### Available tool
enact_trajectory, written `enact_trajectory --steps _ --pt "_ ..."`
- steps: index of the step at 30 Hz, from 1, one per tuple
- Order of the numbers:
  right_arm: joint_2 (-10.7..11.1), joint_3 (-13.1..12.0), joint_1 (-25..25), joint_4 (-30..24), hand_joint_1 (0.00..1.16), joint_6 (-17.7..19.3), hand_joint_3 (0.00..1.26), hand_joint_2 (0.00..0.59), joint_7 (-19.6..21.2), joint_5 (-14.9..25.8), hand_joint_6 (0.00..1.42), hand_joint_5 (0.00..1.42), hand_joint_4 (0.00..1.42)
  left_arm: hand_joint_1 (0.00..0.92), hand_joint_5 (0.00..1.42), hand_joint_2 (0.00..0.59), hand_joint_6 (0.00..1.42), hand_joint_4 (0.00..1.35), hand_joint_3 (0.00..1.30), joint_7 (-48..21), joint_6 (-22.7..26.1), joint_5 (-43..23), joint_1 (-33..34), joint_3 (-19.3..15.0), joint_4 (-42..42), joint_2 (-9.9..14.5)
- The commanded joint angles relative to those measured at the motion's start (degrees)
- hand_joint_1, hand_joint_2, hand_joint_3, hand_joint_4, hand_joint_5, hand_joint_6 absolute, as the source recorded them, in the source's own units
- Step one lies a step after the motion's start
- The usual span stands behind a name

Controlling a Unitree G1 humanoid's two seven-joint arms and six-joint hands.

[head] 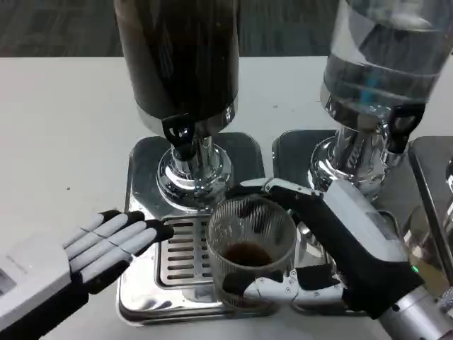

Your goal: Grasp the cup under the faucet to collect the drink, then remove the cup.

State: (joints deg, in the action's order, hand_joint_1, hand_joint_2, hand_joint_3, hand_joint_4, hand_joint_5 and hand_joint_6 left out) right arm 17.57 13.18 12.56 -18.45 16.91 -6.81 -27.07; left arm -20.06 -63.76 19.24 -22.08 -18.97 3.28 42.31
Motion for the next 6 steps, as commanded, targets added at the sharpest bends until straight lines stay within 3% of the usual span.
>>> enact_trajectory --steps 1,6 --pt "-0.3 -0.4 -1.2 -0.9 0.62 2.1 0.46 0.216 0.5 1.8 0.83 0.7 0.54 0.0 0.0 0.06 0.0 0.0 0.02 1.6 0.0 1.8 -0.5 -0.6 -0.9 -0.1" --pt "-0.4 -0.4 -1.6 -0.6 0.62 2.0 0.46 0.215 0.4 2.0 0.83 0.7 0.54 0.0 0.0 0.051 0.0 0.0 0.01 2.4 0.6 2.7 -0.9 -0.6 -1.5 -0.1"
